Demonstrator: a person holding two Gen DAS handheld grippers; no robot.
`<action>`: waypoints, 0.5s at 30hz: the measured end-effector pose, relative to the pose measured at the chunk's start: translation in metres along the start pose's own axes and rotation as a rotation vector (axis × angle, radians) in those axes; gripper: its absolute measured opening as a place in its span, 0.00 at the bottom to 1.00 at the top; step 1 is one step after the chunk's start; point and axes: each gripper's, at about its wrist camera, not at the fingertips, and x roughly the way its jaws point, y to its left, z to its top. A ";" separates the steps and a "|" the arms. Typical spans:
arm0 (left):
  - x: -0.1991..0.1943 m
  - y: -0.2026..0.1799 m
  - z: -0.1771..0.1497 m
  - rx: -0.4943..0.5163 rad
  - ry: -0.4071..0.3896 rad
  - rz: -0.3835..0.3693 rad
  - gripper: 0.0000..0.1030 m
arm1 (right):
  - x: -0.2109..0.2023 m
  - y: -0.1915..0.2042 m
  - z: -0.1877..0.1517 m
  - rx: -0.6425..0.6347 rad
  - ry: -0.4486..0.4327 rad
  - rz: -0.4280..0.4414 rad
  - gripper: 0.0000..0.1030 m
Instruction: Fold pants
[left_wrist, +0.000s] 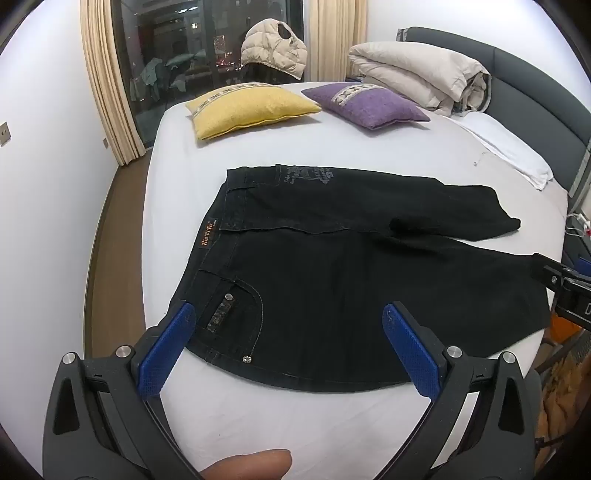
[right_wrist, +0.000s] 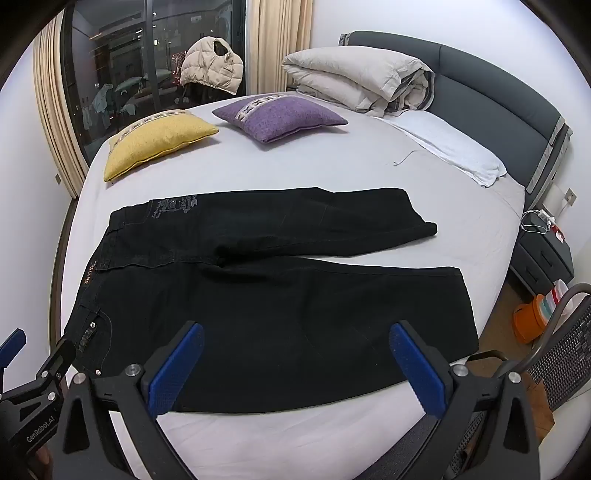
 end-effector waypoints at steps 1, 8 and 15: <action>0.000 0.000 0.000 0.000 0.000 0.002 1.00 | 0.000 0.000 0.000 0.000 -0.002 -0.001 1.00; -0.002 -0.003 0.001 0.000 -0.001 0.006 1.00 | -0.001 -0.002 0.000 0.004 -0.001 0.002 1.00; 0.000 -0.001 0.002 0.001 -0.001 0.001 1.00 | -0.004 -0.002 -0.004 -0.007 -0.007 0.012 1.00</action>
